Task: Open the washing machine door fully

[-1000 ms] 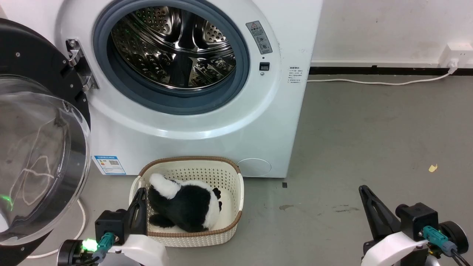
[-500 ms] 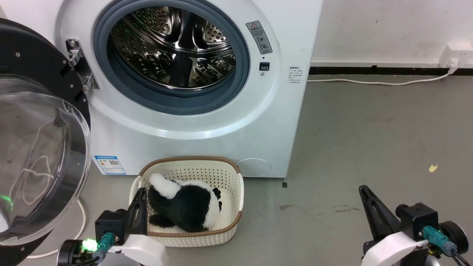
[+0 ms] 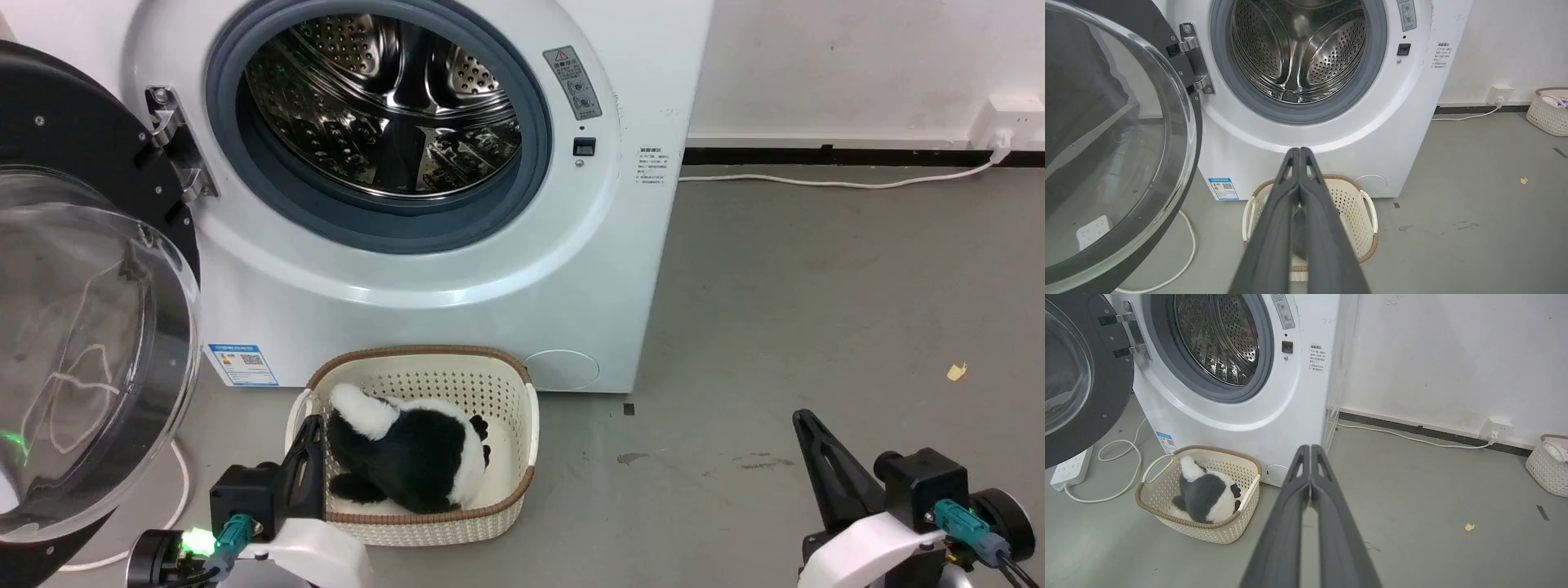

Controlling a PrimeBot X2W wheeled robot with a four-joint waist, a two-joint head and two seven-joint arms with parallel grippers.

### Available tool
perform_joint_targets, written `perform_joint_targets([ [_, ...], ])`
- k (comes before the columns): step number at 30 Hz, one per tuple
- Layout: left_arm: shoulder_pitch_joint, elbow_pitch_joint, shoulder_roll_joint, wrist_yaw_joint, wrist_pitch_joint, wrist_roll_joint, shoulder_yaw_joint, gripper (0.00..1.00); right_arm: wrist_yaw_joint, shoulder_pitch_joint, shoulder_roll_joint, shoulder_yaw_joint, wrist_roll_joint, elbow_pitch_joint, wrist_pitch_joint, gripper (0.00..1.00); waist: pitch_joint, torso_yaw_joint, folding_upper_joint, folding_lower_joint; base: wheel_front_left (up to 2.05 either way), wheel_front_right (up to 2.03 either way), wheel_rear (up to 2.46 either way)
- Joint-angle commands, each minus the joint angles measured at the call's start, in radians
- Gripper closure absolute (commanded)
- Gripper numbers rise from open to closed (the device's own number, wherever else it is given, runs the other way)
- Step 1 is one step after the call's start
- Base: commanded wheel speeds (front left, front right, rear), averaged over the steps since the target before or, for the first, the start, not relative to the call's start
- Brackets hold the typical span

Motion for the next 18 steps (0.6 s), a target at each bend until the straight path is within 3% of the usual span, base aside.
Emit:
perform_joint_targets([
  [1,-0.015,-0.004,0.0,-0.005,0.0,0.009,-0.001,1.0,0.001,-0.012,0.004,-0.001,-0.008,0.002,0.0,1.0,0.0,0.0,-0.0001,0.0,0.0,0.0,0.0],
  [18,-0.015,-0.004,0.0,-0.005,0.0,0.009,-0.001,1.0,0.001,-0.012,0.004,-0.001,-0.008,0.002,0.0,1.0,0.0,0.0,-0.0001,0.0,0.0,0.0,0.0],
])
